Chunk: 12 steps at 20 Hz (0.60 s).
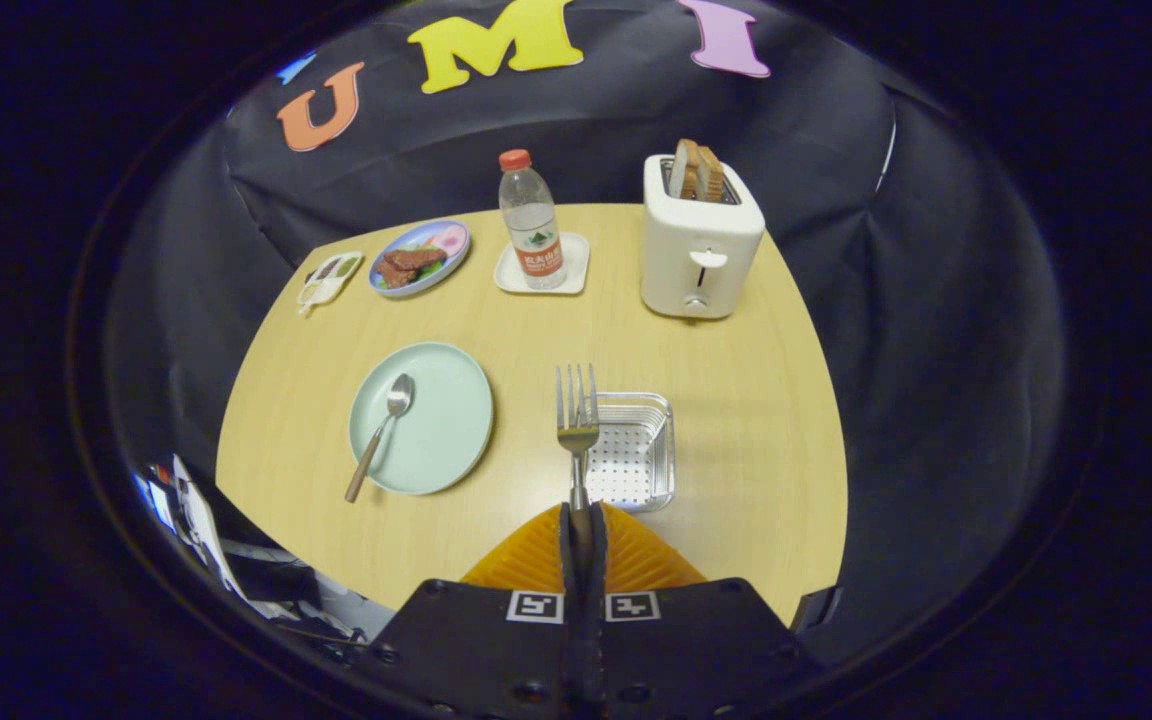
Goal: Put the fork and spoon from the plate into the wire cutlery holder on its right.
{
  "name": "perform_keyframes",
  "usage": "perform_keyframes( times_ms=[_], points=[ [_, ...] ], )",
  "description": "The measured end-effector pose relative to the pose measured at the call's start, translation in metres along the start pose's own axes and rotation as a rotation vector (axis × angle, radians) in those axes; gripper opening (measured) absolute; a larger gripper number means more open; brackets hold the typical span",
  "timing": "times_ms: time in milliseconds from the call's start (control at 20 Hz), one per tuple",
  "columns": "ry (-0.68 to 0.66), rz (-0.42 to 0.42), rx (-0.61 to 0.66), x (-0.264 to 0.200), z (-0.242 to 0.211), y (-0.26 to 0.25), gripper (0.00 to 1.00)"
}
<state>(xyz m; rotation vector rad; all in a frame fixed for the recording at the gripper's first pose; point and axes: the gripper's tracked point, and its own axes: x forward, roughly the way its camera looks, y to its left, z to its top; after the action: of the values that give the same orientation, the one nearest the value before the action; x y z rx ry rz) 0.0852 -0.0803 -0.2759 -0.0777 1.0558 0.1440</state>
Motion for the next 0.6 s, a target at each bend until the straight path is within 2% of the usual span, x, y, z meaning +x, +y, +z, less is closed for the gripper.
perform_keyframes(
  times_ms=[150, 350, 600],
  points=[
    [0.139, -0.071, -0.051, -0.001, -0.007, -0.023, 0.01],
    [0.305, -0.034, -0.027, 0.008, -0.016, -0.017, 0.01],
    [0.446, -0.037, 0.018, 0.022, -0.012, -0.013, 0.01]
  ],
)
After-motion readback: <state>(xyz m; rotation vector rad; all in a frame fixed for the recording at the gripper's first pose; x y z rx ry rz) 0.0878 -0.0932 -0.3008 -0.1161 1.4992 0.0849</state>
